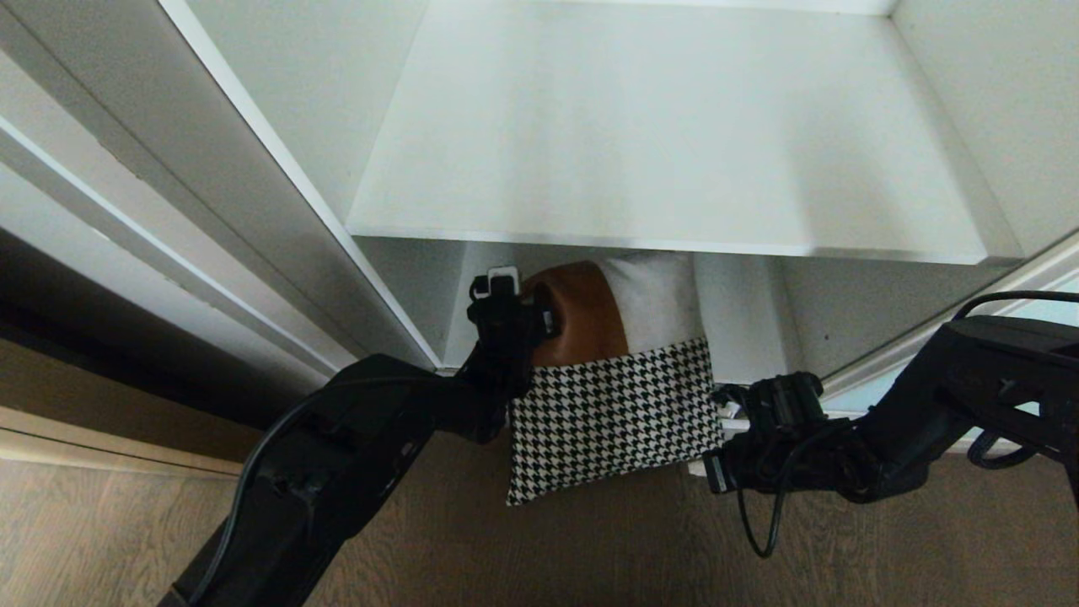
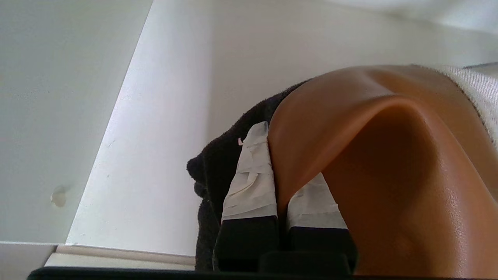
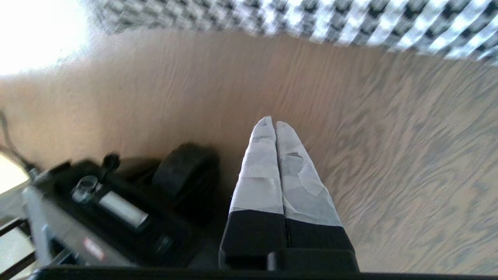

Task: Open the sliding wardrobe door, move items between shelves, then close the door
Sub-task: Place the pillow on the lower shelf

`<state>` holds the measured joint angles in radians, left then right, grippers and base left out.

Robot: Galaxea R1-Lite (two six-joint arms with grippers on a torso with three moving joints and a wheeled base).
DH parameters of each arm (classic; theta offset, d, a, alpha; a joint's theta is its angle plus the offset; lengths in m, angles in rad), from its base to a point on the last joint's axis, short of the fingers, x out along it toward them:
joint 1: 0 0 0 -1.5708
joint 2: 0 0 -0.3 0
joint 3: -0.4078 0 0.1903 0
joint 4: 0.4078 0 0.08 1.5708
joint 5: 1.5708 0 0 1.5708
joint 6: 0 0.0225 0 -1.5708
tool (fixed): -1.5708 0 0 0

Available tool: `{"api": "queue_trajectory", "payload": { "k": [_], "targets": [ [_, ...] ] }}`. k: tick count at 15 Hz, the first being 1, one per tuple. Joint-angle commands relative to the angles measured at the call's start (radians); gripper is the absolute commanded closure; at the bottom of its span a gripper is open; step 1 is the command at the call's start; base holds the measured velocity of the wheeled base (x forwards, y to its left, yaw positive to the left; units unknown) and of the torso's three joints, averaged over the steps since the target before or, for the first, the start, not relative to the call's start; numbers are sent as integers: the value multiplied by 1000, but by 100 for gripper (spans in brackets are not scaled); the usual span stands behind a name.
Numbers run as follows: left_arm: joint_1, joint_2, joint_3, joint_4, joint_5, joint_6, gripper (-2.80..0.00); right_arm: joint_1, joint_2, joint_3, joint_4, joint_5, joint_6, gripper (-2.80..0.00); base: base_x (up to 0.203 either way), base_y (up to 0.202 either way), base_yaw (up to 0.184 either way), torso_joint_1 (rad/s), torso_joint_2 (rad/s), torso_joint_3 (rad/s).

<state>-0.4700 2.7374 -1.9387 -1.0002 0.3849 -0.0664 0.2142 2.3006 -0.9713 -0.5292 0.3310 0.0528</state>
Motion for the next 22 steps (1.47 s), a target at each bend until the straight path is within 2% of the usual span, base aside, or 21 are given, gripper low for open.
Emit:
{"api": "queue_trajectory", "payload": {
  "k": [1, 4, 7, 12, 18, 22],
  "targets": [
    [1, -7, 0, -23, 7, -1, 0, -10, 48, -84, 30, -15, 0, 0, 0, 0, 0, 0, 0, 0],
    [10, -18, 0, -38, 8, -1, 0, -7, 105, -176, 78, -45, -1, 0, 0, 0, 0, 0, 0, 0],
    [10, -27, 0, -49, 8, -6, 0, -5, 150, -262, 152, -47, 1, 0, 0, 0, 0, 0, 0, 0],
    [10, -16, 0, -46, 3, -7, 0, 35, 203, -359, 212, -46, -5, 0, 0, 0, 0, 0, 0, 0],
    [10, -12, 1, -48, 5, -7, 0, 39, 279, -524, 282, -50, -4, 0, 0, 0, 0, 0, 0, 0],
    [14, -12, 0, -46, 5, -13, 0, 36, 357, -685, 420, -107, -34, 0, 0, 0, 0, 0, 0, 0]
  ]
}}
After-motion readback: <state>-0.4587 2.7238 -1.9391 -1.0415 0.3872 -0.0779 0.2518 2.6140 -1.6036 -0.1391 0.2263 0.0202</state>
